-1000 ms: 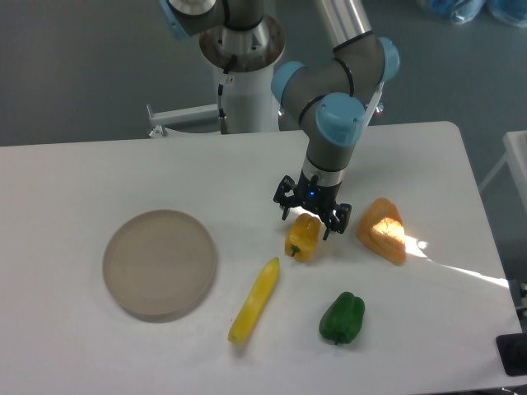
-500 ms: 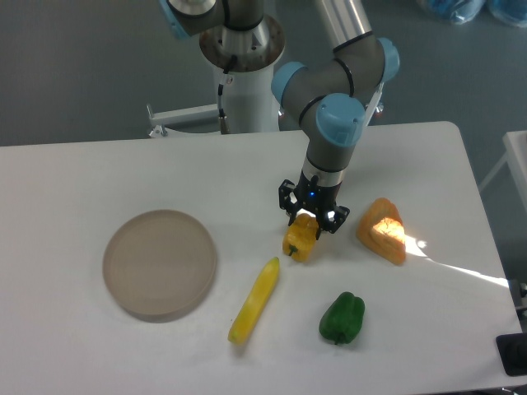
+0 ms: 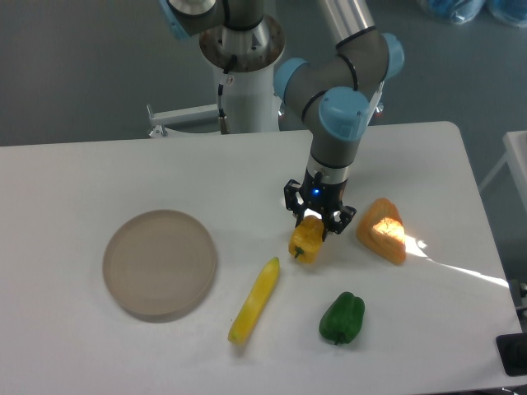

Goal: Pick up the yellow pepper from the table
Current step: 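Lift the yellow pepper and carry it beside the orange pepper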

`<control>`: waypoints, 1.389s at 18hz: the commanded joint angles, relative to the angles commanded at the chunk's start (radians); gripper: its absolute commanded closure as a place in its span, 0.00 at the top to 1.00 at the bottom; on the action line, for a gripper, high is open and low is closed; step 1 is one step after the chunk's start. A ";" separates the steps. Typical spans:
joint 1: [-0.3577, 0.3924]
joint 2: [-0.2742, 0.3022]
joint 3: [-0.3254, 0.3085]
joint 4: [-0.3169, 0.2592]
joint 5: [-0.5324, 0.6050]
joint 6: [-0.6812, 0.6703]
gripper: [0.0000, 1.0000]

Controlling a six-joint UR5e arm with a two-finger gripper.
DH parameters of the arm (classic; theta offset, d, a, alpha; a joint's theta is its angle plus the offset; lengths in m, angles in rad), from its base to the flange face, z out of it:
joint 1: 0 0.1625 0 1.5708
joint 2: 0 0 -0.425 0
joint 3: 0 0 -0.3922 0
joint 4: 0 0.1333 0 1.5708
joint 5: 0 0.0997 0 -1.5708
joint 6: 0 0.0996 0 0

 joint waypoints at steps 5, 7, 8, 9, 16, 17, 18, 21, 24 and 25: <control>0.003 -0.031 0.103 -0.003 0.000 0.002 0.39; 0.008 -0.041 0.132 -0.003 0.000 0.002 0.39; 0.012 -0.043 0.146 -0.005 0.000 0.008 0.39; 0.015 -0.045 0.158 -0.008 0.000 0.014 0.39; 0.069 -0.046 0.209 -0.018 0.003 0.107 0.39; 0.074 -0.046 0.209 -0.018 0.014 0.126 0.39; 0.078 -0.048 0.215 -0.020 0.035 0.152 0.39; 0.078 -0.064 0.243 -0.021 0.100 0.198 0.39; 0.075 -0.098 0.286 -0.034 0.104 0.198 0.39; 0.075 -0.106 0.293 -0.035 0.107 0.196 0.39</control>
